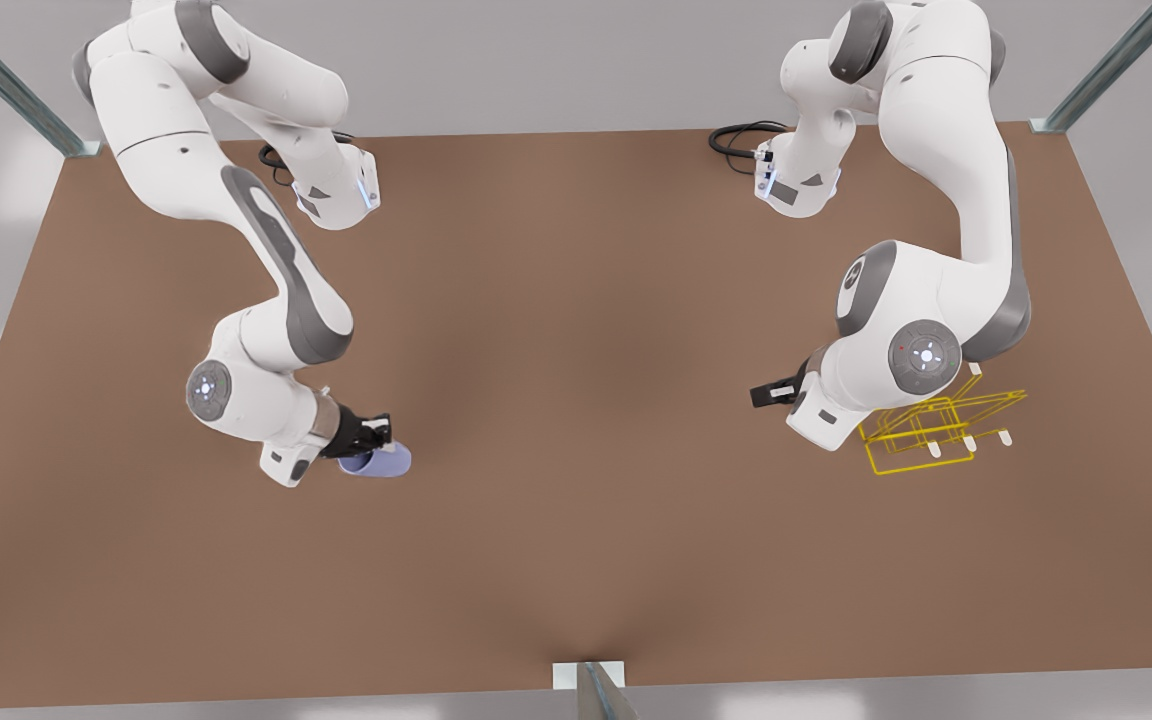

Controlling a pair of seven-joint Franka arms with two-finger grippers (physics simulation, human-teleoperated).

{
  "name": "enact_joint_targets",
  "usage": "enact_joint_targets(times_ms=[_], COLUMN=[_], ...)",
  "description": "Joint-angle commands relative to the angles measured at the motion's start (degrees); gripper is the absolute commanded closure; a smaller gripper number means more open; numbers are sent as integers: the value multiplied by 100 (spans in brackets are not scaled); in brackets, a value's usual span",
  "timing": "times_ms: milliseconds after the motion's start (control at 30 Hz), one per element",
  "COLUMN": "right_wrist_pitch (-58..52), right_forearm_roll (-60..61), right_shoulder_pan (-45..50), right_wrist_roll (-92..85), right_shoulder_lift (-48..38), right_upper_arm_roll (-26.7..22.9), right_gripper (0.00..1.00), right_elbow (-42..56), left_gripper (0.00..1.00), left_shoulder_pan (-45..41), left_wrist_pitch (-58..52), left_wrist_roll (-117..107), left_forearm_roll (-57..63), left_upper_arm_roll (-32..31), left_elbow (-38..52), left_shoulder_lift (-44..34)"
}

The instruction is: Place the cup on the cup holder

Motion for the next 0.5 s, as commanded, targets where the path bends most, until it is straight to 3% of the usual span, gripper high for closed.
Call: enact_joint_targets(times_ms=[0, 100, 167, 300, 467], right_wrist_pitch=[115, 423, 458, 432, 458], right_forearm_roll=[966, 1907, 2672, 2936, 2988], right_shoulder_pan=[214, 557, 548, 452, 829], right_wrist_roll=[549, 478, 154, 39, 654], right_shoulder_lift=[185, 615, 1002, 1635, 2277], right_upper_arm_roll=[32, 120, 462, 946, 1201], right_gripper=[79, 79, 79, 79, 79], right_elbow=[166, 571, 852, 1168, 2047], left_gripper=[0, 0, 0, 0, 0], left_shoulder_pan=[0, 0, 0, -9, 0], left_wrist_pitch=[-10, -10, -10, -10, -10], left_wrist_roll=[-251, -251, -251, -251, -286], left_forearm_roll=[5, 5, 5, 5, 5], left_upper_arm_roll=[-8, 1, 1, 1, 1], left_elbow=[3, 3, 3, 3, 3], left_shoulder_lift=[-8, -8, -8, -8, -8])
